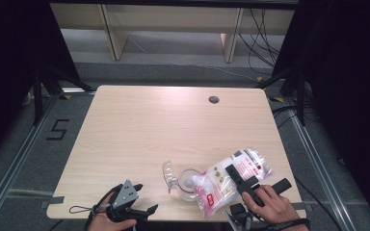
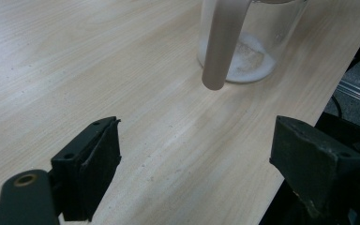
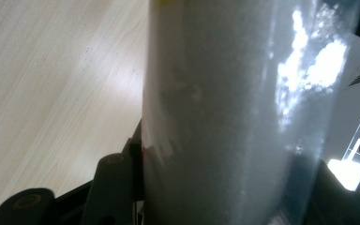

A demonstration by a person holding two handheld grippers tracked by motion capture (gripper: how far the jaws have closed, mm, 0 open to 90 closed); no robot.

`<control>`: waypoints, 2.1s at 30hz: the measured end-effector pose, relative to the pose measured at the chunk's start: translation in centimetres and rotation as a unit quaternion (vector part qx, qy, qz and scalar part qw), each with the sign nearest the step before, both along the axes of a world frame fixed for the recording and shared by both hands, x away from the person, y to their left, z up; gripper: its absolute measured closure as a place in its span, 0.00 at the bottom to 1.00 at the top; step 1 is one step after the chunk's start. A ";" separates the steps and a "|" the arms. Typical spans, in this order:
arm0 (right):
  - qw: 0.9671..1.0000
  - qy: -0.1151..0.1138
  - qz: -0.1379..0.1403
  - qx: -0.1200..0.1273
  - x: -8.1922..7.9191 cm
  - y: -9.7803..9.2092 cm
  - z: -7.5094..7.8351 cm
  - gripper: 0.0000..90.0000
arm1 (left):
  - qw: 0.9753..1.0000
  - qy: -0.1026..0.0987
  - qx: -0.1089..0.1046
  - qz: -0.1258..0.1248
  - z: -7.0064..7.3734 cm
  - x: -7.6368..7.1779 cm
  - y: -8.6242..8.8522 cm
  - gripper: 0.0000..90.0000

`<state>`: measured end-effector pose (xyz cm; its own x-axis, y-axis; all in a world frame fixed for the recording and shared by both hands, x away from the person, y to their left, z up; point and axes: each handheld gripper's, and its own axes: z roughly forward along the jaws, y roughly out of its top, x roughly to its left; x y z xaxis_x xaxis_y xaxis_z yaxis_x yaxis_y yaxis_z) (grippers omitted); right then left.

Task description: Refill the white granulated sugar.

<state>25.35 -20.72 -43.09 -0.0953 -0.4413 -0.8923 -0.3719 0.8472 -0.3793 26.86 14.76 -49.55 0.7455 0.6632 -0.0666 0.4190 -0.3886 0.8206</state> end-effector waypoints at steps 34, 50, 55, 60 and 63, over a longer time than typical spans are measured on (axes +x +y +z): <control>1.000 -0.007 0.011 -0.012 0.1 0.0 0.4 0.62 | 1.000 -0.004 0.009 -0.003 0.0 0.1 0.0 0.18; 1.000 -0.005 0.001 -0.002 0.0 -0.3 0.4 0.62 | 1.000 -0.003 0.009 -0.002 0.0 0.0 0.1 0.18; 1.000 -0.003 0.001 -0.001 -0.1 -0.3 0.3 0.63 | 1.000 -0.004 0.006 -0.002 0.0 0.1 0.0 0.18; 1.000 -0.006 0.002 0.001 0.0 -0.3 0.2 0.63 | 1.000 -0.003 0.010 -0.004 0.1 0.0 0.1 0.18; 1.000 -0.007 0.009 -0.014 0.1 -0.2 0.6 0.63 | 1.000 -0.004 0.006 -0.002 0.0 0.1 0.0 0.18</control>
